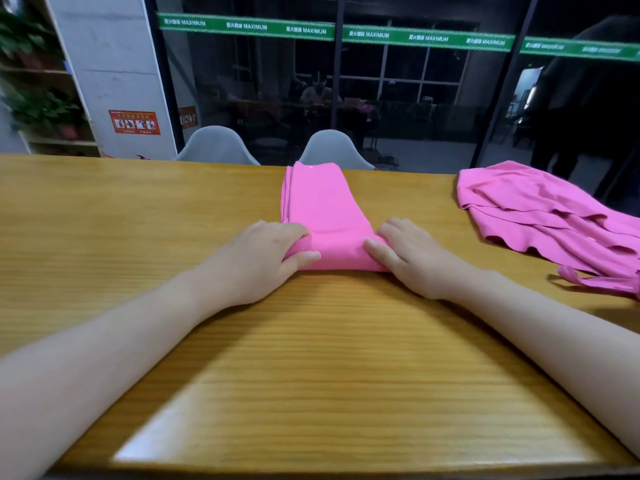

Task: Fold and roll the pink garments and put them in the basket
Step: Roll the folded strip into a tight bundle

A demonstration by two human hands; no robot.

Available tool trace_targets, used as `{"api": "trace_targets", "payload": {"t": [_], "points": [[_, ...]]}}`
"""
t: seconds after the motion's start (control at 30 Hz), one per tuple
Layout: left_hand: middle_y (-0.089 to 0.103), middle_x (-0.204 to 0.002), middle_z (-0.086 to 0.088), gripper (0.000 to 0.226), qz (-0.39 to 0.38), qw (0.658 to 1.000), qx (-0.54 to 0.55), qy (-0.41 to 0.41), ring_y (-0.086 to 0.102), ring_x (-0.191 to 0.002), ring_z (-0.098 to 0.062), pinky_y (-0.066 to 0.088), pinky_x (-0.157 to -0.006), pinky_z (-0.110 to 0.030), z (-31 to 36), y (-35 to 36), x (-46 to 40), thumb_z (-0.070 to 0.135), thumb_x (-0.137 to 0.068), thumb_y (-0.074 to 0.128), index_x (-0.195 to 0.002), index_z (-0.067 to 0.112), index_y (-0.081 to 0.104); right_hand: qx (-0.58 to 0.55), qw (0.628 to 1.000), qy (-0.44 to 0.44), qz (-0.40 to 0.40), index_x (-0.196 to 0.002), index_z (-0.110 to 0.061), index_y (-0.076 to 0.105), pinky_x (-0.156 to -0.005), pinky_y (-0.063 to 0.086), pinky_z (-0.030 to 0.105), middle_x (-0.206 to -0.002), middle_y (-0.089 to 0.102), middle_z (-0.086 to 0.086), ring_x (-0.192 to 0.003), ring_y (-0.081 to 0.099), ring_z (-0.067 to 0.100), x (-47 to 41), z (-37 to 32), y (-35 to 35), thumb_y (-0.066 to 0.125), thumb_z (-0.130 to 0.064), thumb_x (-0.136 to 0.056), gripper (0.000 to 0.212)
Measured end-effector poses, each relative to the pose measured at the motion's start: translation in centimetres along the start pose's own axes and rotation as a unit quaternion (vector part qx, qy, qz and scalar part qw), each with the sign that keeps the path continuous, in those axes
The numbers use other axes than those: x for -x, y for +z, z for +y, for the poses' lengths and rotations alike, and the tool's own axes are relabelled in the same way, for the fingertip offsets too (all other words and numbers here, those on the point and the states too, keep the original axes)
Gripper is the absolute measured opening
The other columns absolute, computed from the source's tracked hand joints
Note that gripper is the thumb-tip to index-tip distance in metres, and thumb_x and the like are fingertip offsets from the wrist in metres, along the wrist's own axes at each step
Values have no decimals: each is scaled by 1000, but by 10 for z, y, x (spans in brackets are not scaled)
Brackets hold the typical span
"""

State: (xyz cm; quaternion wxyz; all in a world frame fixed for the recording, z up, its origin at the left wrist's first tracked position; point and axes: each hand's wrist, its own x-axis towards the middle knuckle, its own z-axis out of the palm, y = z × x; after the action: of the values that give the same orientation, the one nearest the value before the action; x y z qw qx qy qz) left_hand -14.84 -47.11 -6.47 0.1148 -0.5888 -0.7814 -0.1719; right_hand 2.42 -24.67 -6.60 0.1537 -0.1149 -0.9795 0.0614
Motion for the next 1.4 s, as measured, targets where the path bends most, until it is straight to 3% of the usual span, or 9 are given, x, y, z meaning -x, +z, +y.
{"api": "trace_targets", "payload": {"t": [0.1, 0.3, 0.47, 0.6, 0.73, 0.87, 0.97, 1.23, 1.4], "points": [[64, -102, 6, 50, 2, 999, 33, 1, 55, -96, -18, 46, -90, -42, -1, 2, -5, 62, -99, 33, -113, 23, 61, 118, 987, -80, 80, -113, -18, 55, -93, 40, 46, -112, 49, 0, -103, 47, 24, 4, 3, 2, 17, -62, -101, 59], [45, -94, 9, 31, 10, 1000, 1, 1, 40, -91, -14, 34, -91, -35, -3, 7, -14, 50, -103, 27, -93, 29, 48, 204, 969, -89, 105, -111, -16, 62, -98, 41, 47, -124, 53, 3, -111, 51, 26, 3, 2, 1, 23, -83, -92, 80], [49, -91, 7, 54, -11, 999, -42, -12, 43, -90, -17, 32, -92, -38, 4, 4, -6, 55, -103, 12, -92, 18, 50, 65, 988, -123, 60, -89, -24, 65, -92, 37, 38, -105, 51, -9, -101, 46, 18, -6, 0, -5, 32, -82, -91, 66], [42, -113, 14, 53, -13, 999, -39, 36, 26, -91, -2, 19, -84, -24, 9, 0, 14, 65, -98, 32, -129, 23, 43, -62, 992, -110, 6, -82, -24, 66, -99, 37, 31, -101, 51, -11, -107, 41, 14, -5, 2, -6, 41, -74, -92, 57], [47, -103, 17, 43, -6, 998, -28, 59, 37, -91, -6, 28, -88, -28, 9, -2, 12, 68, -97, 29, -112, 31, 42, -68, 993, -95, 2, -90, -29, 63, -104, 35, 33, -109, 51, -7, -113, 40, 13, -1, -1, -7, 34, -76, -92, 56], [44, -94, 16, 36, -3, 998, 17, 57, 43, -88, -7, 35, -89, -33, 4, -1, 2, 68, -97, 28, -96, 35, 42, 114, 982, -126, 83, -119, -17, 60, -101, 39, 42, -127, 52, 1, -125, 43, 23, 9, -2, -9, 27, -70, -99, 66], [48, -90, 11, 51, -40, 998, 22, 36, 47, -87, -10, 38, -94, -40, -1, -2, -9, 72, -92, 23, -87, 27, 47, 195, 970, -110, 97, -117, -12, 59, -100, 39, 43, -131, 52, 6, -130, 43, 28, 14, -12, -8, 21, -68, -101, 69], [47, -109, 17, 50, 51, 996, 25, 66, 39, -95, 0, 31, -93, -29, -7, 5, -8, 65, -96, 33, -118, 23, 51, 30, 999, -42, -3, -92, -23, 50, -94, 43, 44, -101, 49, -6, -101, 46, 17, -3, -11, -3, 25, -84, -89, 65], [60, -99, 11, 38, 40, 997, 52, 35, 54, -88, -14, 45, -87, -40, -8, 4, -8, 60, -100, 35, -103, 27, 54, 69, 996, -43, 34, -115, -20, 55, -101, 41, 44, -121, 51, -2, -116, 46, 20, 0, -11, 1, 22, -82, -90, 74]]}}
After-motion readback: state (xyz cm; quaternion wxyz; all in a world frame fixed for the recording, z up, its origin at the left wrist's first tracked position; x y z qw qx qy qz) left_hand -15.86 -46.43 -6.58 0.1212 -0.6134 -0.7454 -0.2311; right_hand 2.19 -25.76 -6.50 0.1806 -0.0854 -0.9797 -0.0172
